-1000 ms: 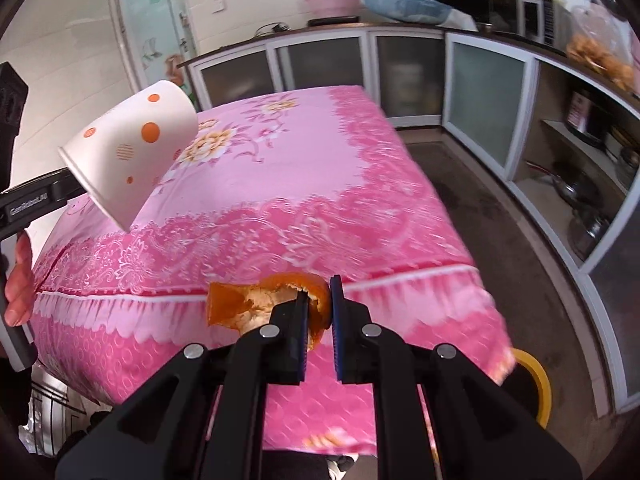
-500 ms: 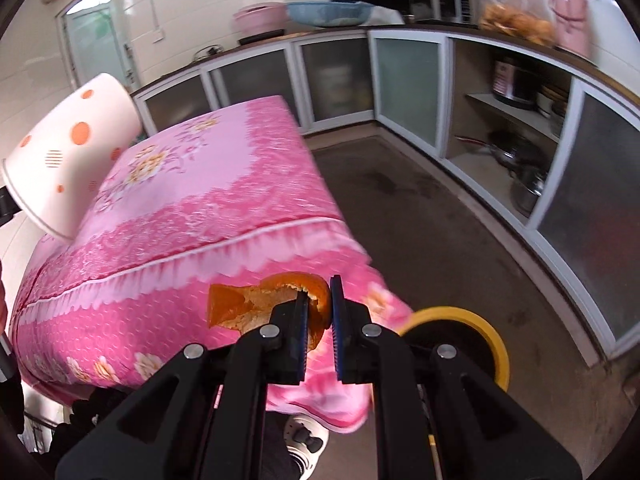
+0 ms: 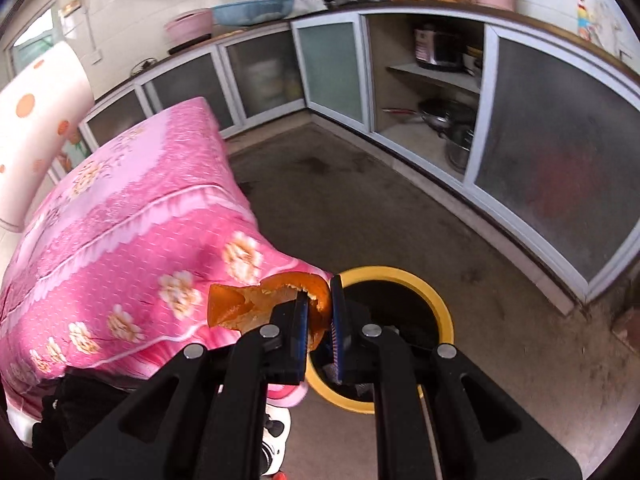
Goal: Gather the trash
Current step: 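Carry the paper cup and orange peel over the yellow bin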
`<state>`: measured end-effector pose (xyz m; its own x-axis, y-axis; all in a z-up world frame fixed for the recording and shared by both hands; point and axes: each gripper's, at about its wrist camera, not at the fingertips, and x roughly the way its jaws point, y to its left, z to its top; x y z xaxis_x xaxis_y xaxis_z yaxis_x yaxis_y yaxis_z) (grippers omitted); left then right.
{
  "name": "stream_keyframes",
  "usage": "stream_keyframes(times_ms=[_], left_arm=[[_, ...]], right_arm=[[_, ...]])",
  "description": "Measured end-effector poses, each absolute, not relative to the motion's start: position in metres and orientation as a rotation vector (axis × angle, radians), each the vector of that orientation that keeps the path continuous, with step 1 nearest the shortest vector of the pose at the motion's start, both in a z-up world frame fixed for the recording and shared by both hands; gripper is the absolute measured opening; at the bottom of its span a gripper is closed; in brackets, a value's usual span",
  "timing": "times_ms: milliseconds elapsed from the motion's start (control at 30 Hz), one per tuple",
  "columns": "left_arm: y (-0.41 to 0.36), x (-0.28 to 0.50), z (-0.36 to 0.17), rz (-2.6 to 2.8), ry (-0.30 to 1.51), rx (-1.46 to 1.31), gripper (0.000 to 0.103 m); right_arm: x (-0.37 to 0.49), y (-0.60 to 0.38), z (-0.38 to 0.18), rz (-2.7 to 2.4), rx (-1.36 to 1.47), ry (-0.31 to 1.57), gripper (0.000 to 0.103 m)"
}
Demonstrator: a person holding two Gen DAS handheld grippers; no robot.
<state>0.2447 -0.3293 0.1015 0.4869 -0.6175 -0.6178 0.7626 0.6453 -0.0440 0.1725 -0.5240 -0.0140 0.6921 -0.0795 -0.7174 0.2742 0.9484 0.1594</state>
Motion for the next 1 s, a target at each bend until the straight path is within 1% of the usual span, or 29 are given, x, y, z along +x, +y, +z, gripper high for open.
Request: stream_keyframes(times_ms=[367, 667, 1000], left_arm=[[-0.391, 0.253, 0.064, -0.905, 0.722, 0.294, 0.005], [-0.427, 0.257, 0.036, -0.928, 0.765, 0.337, 0.005], [-0.48, 0.283, -0.035, -0.908, 0.914, 0.436, 0.005]], right_arm=[[0.164, -0.567, -0.065, -0.261, 0.35, 0.833, 0.009], [0.158, -0.586, -0.087, -0.296, 0.386, 0.853, 0.009], [0.174, -0.6, -0.137, -0.362, 0.411, 0.964, 0.009]])
